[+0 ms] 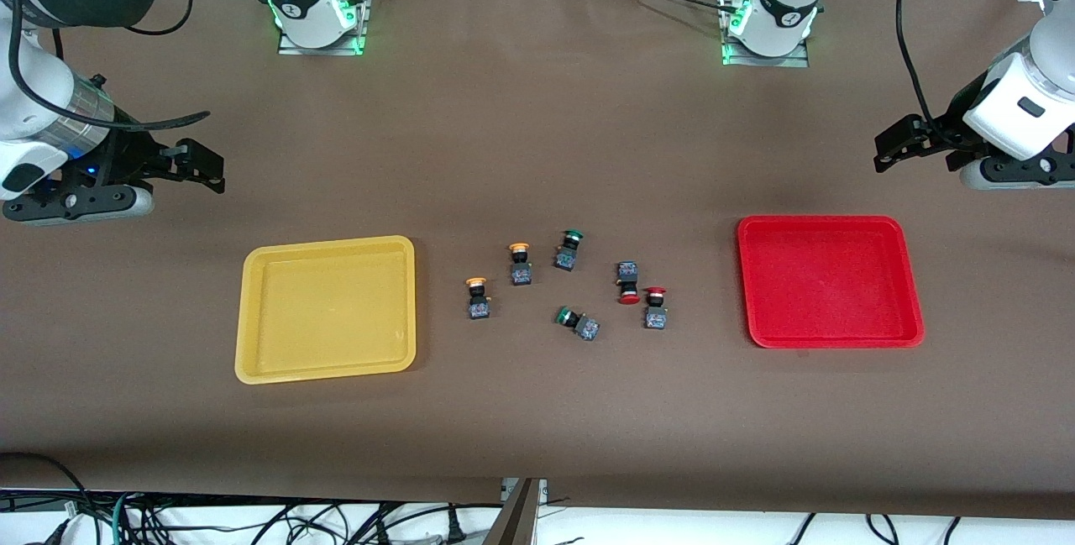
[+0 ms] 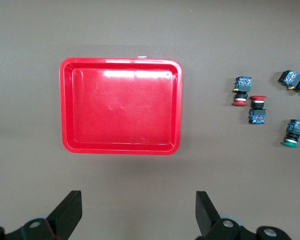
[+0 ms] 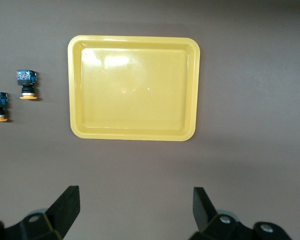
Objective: Place red and yellow buttons in trays
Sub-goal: 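Reach the left gripper from the red tray toward a red-capped button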
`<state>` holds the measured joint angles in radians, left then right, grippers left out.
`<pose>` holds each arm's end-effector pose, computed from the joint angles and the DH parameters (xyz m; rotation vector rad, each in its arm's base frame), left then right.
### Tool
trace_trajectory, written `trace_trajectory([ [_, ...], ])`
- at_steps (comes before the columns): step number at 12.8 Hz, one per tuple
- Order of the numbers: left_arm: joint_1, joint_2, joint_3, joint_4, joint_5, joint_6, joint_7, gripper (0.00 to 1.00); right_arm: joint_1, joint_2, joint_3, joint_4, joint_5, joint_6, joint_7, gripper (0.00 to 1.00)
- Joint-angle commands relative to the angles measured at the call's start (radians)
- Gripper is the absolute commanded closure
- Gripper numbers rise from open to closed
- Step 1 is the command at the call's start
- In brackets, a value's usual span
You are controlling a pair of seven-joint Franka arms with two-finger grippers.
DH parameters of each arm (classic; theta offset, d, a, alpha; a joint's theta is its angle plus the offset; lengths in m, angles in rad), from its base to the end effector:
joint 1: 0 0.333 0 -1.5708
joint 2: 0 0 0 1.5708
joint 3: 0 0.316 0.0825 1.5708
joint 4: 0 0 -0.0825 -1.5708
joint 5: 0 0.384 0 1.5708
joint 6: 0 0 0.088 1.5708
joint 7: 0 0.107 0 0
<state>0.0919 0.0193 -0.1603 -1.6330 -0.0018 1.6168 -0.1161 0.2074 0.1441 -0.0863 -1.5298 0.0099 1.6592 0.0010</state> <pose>0.5608 -0.0378 0.5884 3.1386 0.0750 -0.0558 0.5988 0.0773 0.5684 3.1325 0.1881 -0.0219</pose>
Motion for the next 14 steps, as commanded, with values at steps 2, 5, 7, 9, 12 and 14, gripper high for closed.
trace_trajectory([
  [2,-0.003,-0.010,-0.002,-0.005,0.011,0.000,-0.002,0.00,0.007,0.000,0.013,0.013,-0.016,0.039,0.005,0.00],
  [5,-0.006,-0.009,-0.004,-0.004,0.009,0.002,-0.002,0.00,0.006,0.002,0.011,0.016,-0.018,0.039,0.007,0.00],
  [7,-0.036,0.036,-0.007,0.021,-0.001,0.002,-0.004,0.00,0.003,0.002,0.011,0.016,-0.016,0.044,0.008,0.00],
  [9,-0.093,0.100,-0.011,0.031,0.009,0.009,-0.014,0.00,0.001,0.002,0.011,0.016,-0.016,0.045,0.008,0.00],
  [12,-0.211,0.319,-0.010,0.135,0.011,0.130,-0.061,0.00,-0.003,0.003,0.008,0.014,-0.019,0.039,0.008,0.00],
  [14,-0.242,0.491,-0.010,0.252,0.008,0.188,-0.190,0.00,-0.011,0.008,0.006,0.014,-0.021,0.039,0.005,0.00],
])
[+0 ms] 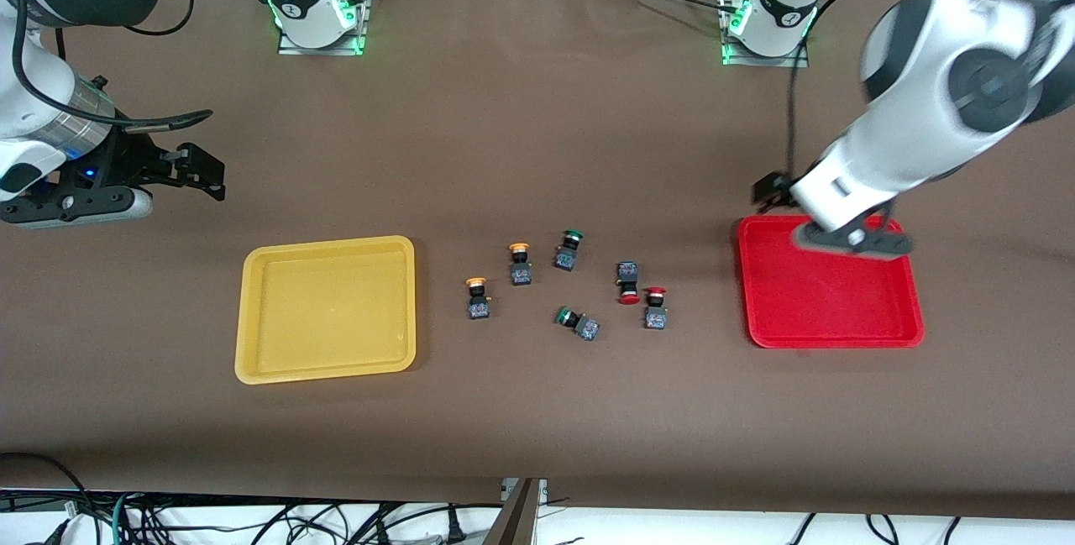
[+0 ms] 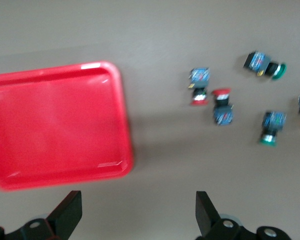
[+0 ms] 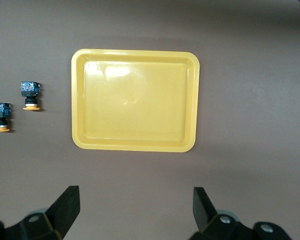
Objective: Place red and yellow buttons in trays
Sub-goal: 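Reach the left gripper from the red tray toward a red-capped button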
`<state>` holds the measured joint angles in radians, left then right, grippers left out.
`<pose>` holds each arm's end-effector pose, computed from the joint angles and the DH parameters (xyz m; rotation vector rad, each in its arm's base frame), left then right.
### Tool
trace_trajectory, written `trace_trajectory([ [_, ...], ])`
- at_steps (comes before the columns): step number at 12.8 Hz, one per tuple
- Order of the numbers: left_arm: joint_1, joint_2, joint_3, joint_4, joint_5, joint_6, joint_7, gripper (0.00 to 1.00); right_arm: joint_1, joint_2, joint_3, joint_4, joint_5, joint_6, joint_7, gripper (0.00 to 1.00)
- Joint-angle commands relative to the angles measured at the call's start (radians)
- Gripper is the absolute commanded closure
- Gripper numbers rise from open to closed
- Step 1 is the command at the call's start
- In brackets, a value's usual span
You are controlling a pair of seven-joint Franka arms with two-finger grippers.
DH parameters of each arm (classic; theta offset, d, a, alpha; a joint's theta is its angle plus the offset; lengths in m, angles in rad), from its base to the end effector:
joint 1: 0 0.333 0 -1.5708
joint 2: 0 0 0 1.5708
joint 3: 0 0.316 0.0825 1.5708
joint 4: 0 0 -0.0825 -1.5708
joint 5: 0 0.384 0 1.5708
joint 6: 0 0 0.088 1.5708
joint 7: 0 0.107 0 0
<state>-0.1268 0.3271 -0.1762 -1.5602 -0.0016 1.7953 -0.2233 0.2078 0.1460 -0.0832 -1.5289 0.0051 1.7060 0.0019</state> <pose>0.6217 -0.1812 0.4529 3.1021 -0.1126 -0.1540 0.6040 0.0796 0.5719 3.1303 0.1930 0.0502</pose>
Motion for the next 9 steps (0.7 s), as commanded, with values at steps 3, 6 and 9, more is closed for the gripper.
trace_trajectory([
  [3,-0.083,0.355,0.018,0.272,0.009,0.201,-0.152,0.00,-0.011,0.006,0.003,0.013,-0.025,-0.012,0.006,0.00],
  [6,-0.141,0.466,0.029,0.259,0.098,0.448,-0.168,0.00,-0.010,0.004,0.005,0.015,-0.017,-0.011,0.009,0.00],
  [9,-0.174,0.545,0.034,0.252,0.274,0.585,-0.273,0.00,-0.001,0.010,0.006,0.013,-0.024,-0.011,0.007,0.00],
])
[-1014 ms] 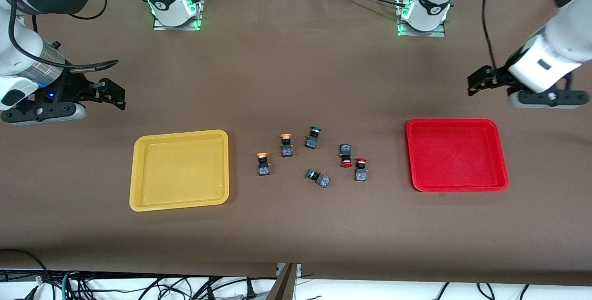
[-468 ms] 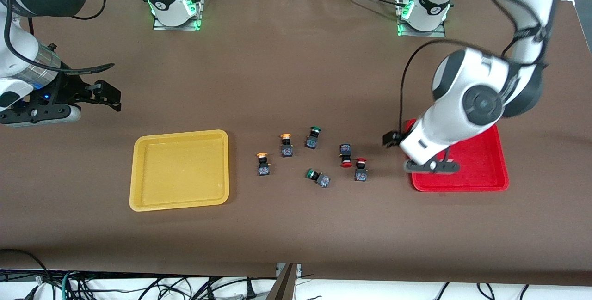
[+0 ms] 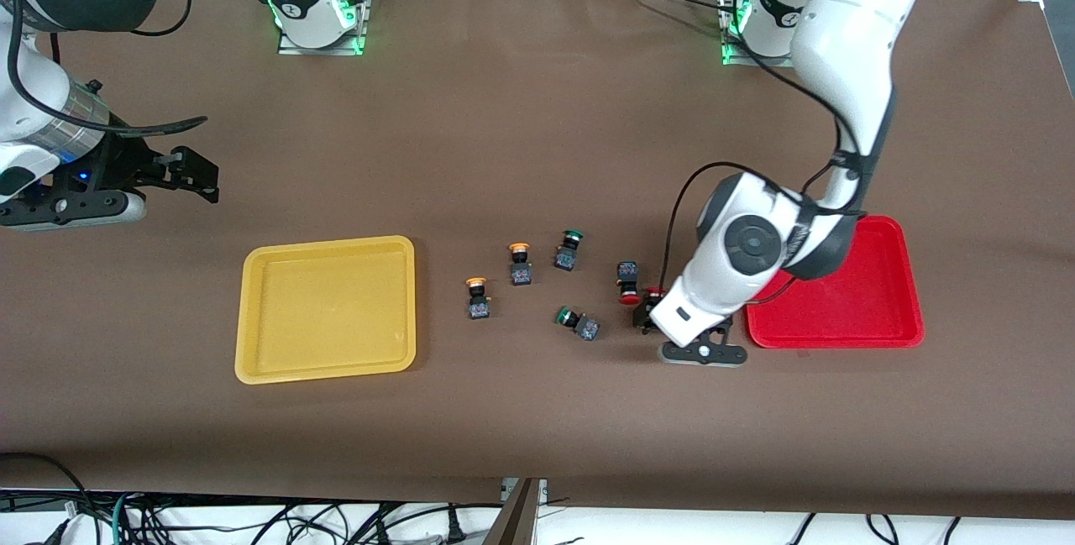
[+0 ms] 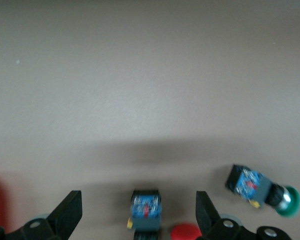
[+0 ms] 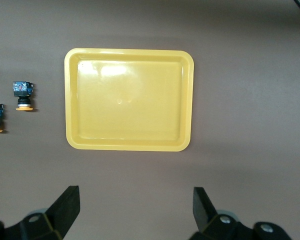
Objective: Place red and yellow buttons in trays
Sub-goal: 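Grasp the red button with the left gripper while the right gripper reaches orange buttons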
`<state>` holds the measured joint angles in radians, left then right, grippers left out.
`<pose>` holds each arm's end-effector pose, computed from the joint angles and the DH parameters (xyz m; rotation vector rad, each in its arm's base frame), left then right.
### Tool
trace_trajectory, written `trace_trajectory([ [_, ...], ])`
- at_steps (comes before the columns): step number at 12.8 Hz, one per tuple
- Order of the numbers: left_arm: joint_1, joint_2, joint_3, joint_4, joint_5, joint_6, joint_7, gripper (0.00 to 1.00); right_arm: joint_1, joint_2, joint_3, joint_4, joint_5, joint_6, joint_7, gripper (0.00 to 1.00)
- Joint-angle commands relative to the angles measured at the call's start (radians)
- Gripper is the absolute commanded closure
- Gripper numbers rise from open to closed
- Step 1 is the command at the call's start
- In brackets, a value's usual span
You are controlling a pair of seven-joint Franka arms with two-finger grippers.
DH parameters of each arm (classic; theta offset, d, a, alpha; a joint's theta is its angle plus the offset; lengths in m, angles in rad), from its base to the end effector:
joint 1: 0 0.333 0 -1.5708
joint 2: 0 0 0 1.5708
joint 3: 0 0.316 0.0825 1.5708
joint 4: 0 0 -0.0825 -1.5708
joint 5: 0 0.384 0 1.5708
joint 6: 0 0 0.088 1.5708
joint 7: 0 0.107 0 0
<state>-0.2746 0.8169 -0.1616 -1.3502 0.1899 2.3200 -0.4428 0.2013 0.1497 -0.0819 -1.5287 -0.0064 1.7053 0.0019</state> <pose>0.6973 -0.2893 0.2548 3.0927 -0.0797 0.2547 0.6054 0.0755 0.5696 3.1189 0.1863 0.0445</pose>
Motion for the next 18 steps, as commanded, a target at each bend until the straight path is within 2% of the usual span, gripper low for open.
trace_trajectory([
  [1,-0.021,0.080,0.019,0.011,0.129,0.140,-0.056,0.00,0.007,0.027,0.007,0.013,-0.007,-0.007,0.007,0.00],
  [3,-0.018,0.090,0.017,-0.084,0.137,0.248,-0.082,0.00,0.015,0.063,0.011,0.013,-0.007,-0.007,-0.005,0.00],
  [5,-0.024,0.088,0.017,-0.122,0.137,0.253,-0.118,0.00,0.045,0.085,0.011,0.009,-0.004,-0.010,0.009,0.00],
  [8,-0.026,0.082,0.017,-0.147,0.140,0.248,-0.129,0.00,0.122,0.219,0.011,0.036,0.003,0.025,0.015,0.00],
  [9,-0.026,0.074,0.017,-0.158,0.140,0.246,-0.129,0.01,0.144,0.267,0.011,0.036,0.023,0.101,0.021,0.00],
  [10,-0.025,0.061,0.014,-0.171,0.140,0.245,-0.128,0.16,0.167,0.307,0.011,0.036,0.032,0.185,0.032,0.00],
  [11,-0.023,0.048,0.010,-0.178,0.140,0.227,-0.128,0.24,0.193,0.347,0.011,0.036,0.040,0.238,0.044,0.00],
  [15,-0.032,0.016,0.002,-0.178,0.140,0.119,-0.131,0.27,0.271,0.491,0.011,0.036,0.231,0.417,0.091,0.00],
  [17,-0.035,0.019,0.002,-0.181,0.140,0.118,-0.129,0.31,0.329,0.554,0.011,0.039,0.275,0.532,0.185,0.00],
  [18,-0.037,0.019,0.002,-0.179,0.140,0.116,-0.131,0.54,0.352,0.583,0.011,0.039,0.276,0.601,0.208,0.00],
])
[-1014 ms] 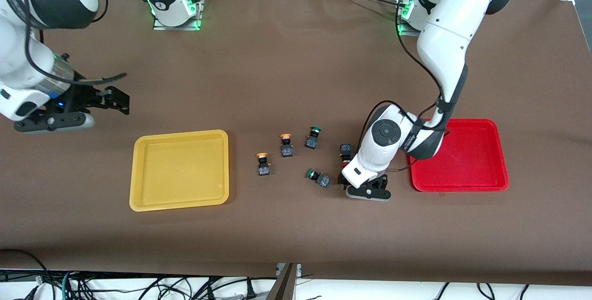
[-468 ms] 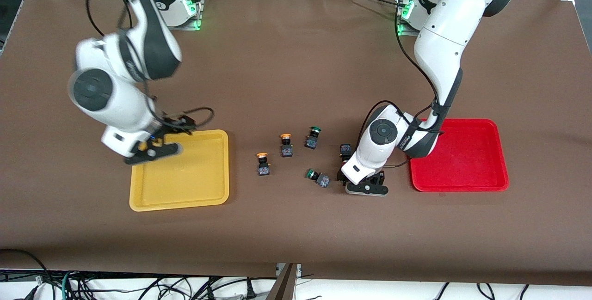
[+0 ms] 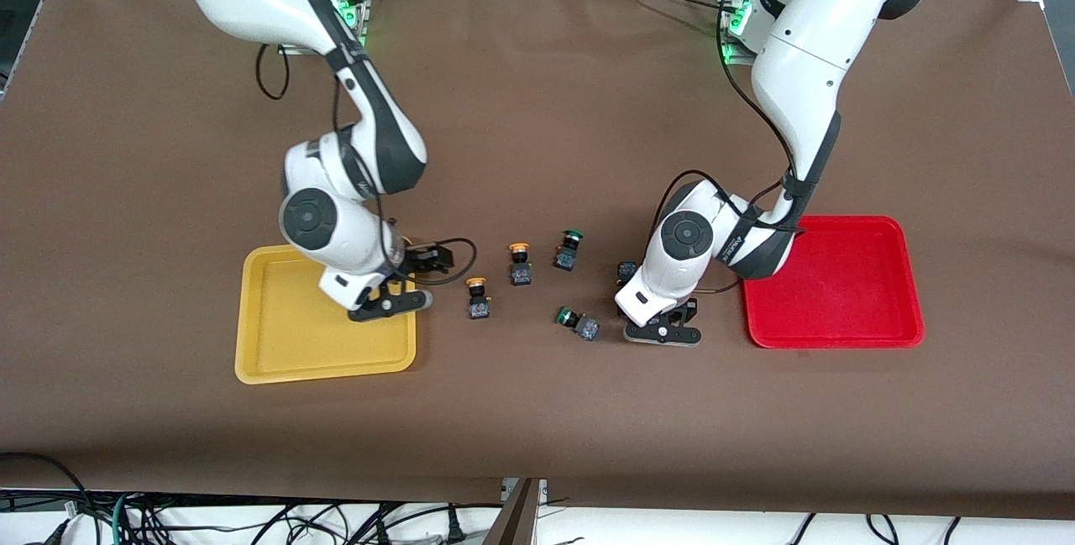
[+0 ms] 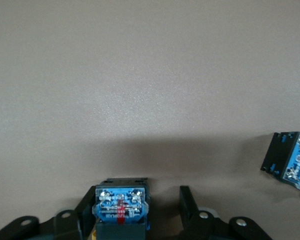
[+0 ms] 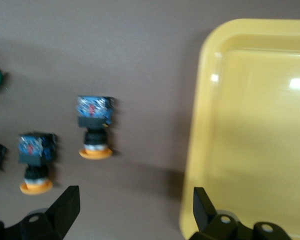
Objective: Place red and yellow buttons in trays
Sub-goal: 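Grasp the red button with the left gripper while the right gripper reaches orange buttons, then carry the red button to the red tray while the right gripper carries orange button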
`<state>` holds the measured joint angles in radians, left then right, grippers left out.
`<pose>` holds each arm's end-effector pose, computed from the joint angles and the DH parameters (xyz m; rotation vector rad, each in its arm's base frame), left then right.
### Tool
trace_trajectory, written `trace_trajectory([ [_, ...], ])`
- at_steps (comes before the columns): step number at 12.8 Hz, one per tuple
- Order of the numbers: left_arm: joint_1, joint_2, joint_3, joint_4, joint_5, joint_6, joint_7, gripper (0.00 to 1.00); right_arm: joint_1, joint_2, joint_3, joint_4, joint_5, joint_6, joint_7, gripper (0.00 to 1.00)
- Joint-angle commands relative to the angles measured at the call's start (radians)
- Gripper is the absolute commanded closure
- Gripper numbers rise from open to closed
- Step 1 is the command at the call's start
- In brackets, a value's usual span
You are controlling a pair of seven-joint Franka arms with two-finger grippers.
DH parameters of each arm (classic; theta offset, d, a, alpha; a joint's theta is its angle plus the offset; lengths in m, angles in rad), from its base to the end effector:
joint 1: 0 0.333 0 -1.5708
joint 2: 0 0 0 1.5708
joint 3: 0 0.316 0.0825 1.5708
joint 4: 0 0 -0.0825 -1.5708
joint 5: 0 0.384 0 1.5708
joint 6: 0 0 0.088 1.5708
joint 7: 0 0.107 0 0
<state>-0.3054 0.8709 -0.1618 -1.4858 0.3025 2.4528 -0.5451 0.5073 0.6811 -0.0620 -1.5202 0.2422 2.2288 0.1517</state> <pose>0.6554 -0.3073 0.1680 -3.1123 0.1275 -0.2174 0.6374 0.3203 0.2634 -2.9748 -0.2421 0.0252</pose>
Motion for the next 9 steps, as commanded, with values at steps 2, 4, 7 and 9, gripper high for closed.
trace_trajectory([
  [2,-0.004,-0.038,0.002,-0.042,0.027,-0.017,-0.027,0.93,0.069,0.113,-0.009,0.069,0.028,0.153,0.084,0.00],
  [4,0.005,-0.059,0.002,-0.027,0.027,-0.061,-0.016,1.00,0.094,0.184,-0.009,0.155,0.026,0.158,0.130,0.00],
  [7,0.034,-0.119,0.002,0.059,0.018,-0.286,0.100,1.00,0.111,0.250,-0.010,0.192,0.016,0.233,0.135,0.03],
  [9,0.077,-0.159,0.004,0.091,0.018,-0.421,0.253,1.00,0.109,0.253,-0.012,0.189,-0.030,0.239,0.135,0.16],
])
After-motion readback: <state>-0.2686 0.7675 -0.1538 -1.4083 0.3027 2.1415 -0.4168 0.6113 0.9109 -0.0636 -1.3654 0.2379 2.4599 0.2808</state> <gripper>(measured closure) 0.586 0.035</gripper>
